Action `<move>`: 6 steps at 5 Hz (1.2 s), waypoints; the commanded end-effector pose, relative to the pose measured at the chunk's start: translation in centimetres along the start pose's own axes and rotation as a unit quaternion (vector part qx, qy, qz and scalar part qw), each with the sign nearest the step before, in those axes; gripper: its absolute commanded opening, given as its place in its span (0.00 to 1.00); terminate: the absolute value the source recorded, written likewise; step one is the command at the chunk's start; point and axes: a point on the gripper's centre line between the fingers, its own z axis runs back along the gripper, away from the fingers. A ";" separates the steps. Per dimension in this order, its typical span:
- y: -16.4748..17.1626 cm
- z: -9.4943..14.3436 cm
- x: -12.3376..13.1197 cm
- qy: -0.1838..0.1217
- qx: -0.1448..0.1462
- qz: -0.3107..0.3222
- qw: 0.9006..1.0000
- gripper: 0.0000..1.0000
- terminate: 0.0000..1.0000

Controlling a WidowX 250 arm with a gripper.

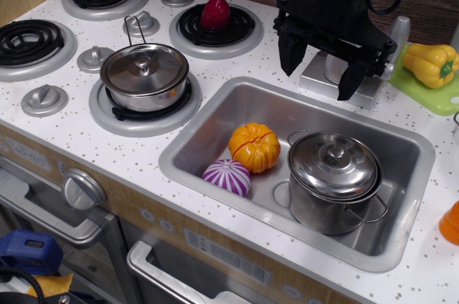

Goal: Turn faucet front to left

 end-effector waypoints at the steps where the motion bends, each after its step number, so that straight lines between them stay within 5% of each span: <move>1: 0.0 0.0 0.0 0.000 0.000 0.000 1.000 1.00 0.00; 5: -3.8 1.9 2.3 -0.064 -0.003 -0.006 0.998 1.00 0.00; 6: -4.0 2.1 3.8 -0.089 0.026 -0.025 0.995 1.00 0.00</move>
